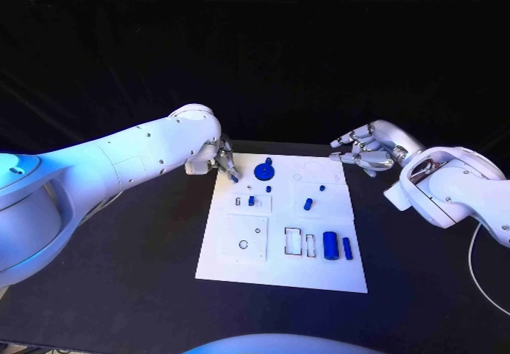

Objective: Assemble the parts on the task board

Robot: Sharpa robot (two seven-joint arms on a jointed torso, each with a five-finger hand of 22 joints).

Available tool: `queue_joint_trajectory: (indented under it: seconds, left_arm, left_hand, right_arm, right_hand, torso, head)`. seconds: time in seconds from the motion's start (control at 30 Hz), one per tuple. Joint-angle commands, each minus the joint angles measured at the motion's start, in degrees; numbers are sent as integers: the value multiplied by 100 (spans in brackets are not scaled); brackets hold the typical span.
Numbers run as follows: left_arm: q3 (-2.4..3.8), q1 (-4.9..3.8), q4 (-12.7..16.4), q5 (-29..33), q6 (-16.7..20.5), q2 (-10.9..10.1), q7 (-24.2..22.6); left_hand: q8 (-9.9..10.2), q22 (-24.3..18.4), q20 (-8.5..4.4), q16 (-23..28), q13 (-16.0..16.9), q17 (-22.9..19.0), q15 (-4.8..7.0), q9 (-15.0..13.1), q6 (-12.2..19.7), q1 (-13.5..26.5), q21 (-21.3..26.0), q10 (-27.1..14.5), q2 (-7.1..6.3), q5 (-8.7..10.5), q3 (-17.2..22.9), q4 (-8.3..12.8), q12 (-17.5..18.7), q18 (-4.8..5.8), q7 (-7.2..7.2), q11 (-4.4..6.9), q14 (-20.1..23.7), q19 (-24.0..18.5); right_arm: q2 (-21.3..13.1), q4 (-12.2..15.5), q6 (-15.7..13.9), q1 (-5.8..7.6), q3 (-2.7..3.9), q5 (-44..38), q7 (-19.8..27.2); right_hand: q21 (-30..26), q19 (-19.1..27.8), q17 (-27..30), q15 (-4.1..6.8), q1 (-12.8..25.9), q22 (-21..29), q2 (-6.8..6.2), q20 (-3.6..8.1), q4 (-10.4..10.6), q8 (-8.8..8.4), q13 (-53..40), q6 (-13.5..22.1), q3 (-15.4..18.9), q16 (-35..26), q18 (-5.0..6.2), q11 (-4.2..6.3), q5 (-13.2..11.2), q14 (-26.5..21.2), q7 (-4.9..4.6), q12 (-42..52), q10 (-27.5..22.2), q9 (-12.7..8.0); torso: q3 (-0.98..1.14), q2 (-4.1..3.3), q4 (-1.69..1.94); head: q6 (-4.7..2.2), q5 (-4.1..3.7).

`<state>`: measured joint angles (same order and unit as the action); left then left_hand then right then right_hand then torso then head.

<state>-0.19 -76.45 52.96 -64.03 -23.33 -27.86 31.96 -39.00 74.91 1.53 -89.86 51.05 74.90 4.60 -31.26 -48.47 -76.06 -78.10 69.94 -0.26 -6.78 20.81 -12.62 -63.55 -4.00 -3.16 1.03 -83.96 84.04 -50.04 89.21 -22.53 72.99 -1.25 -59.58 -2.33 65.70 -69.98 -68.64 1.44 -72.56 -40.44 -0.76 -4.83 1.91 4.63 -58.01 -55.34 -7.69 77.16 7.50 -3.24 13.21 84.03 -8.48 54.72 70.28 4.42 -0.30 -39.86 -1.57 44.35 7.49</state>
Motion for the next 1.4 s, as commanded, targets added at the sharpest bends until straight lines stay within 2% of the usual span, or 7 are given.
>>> queue_joint_trajectory:
  seconds: [0.03, 0.13, 0.27, 0.47, 0.73, 1.17, 1.4]
  left_arm:
    - [-5, 11, 134, 326, 140, -99, -120]
    - [-7, 12, 327, 466, 291, -236, -152]
    - [-12, 12, 704, 601, 553, -491, -190]
    - [-21, 28, 1290, 666, 843, -861, -255]
    - [-33, 195, 1932, 394, 1018, -1241, -370]
    - [-67, 411, 2257, 178, 1172, -1420, -506]
    - [-78, 490, 2243, 152, 1145, -1392, -513]
  left_hand:
    - [-55, 195, 5, -14, 26, 1510, 0, -48, 11, 115, 0, 87, -182, -121, 919, 661, 7, 73, -3, 15, -604, 141]
    - [-103, 221, -1, -14, 72, 1510, 12, -87, -14, 246, -15, 154, -279, -252, 1160, 715, -26, 78, 15, 13, -604, 153]
    - [-175, 274, -19, -14, 212, 1510, 40, -144, -77, 447, -50, 299, -456, -558, 1466, 838, -127, 89, 38, 40, -604, 177]
    - [-203, 295, -34, -14, 269, 1510, 45, -169, -116, 542, -60, 366, -540, -645, 1634, 933, -162, 92, 59, 64, -604, 186]
    - [-215, 322, -42, -14, 290, 1510, 53, -182, -151, 606, -78, 406, -619, -691, 1738, 1007, -170, 98, 71, 75, -604, 195]
    - [-218, 340, -44, -14, 326, 1510, 56, -185, -169, 621, -92, 436, -643, -694, 1774, 1032, -193, 102, 76, 80, -604, 201]
    - [-218, 340, -44, -14, 326, 1510, 56, -185, -169, 621, -92, 436, -643, -694, 1774, 1032, -193, 102, 76, 80, -604, 201]
  right_arm:
    - [-5, 11, 32, -3, 1, -11, 16]
    - [-9, 10, 35, -3, 1, -11, 14]
    - [-15, 7, 39, -3, 1, -10, 11]
    - [-22, 7, 44, -3, 0, -6, 8]
    - [-31, 2, 44, -5, -1, -48, 9]
    - [-33, -8, 52, -18, -4, -57, 15]
    - [-31, -8, 56, -26, -5, -55, 16]
  right_hand:
    - [-30, 12, 6, -21, -57, 4, 17, 5, 14, 13, 0, 34, -12, -27, 114, -4, 21, 155, -5, -9, -27, -3]
    - [-30, 9, 9, -20, -55, 2, 18, 5, 17, 16, 5, 31, -11, -30, 113, -4, 24, 155, -4, -14, -29, -2]
    - [-35, 6, 11, -20, -54, 7, 17, 4, 25, 21, 7, 25, -10, -34, 112, -3, 42, 156, -3, -12, -27, 0]
    - [-42, 3, 7, -19, -55, 14, 15, 4, 32, 24, 8, 22, -9, -35, 113, -2, 67, 159, -2, -8, -24, 1]
    - [-51, -5, 9, -17, -61, 20, 12, 4, 41, 27, 16, 23, -11, -41, 113, 0, 112, 161, -1, -10, -24, 1]
    - [-52, -7, 9, -17, -63, 20, 10, 5, 43, 28, 19, 23, -11, -42, 113, 0, 123, 162, -1, -11, -24, 1]
    - [-52, -7, 9, -17, -63, 20, 10, 5, 43, 28, 19, 23, -11, -42, 113, 0, 123, 162, -1, -11, -24, 1]
  torso:
    - [4, 3, 8]
    - [4, 2, 7]
    - [3, 11, 19]
    - [10, 22, 36]
    - [0, 20, 39]
    - [-6, 7, 24]
    - [7, 13, 23]
  head:
    - [4, 22]
    - [0, 24]
    - [4, 22]
    - [16, 42]
    - [14, 34]
    - [39, 48]
    - [66, 48]
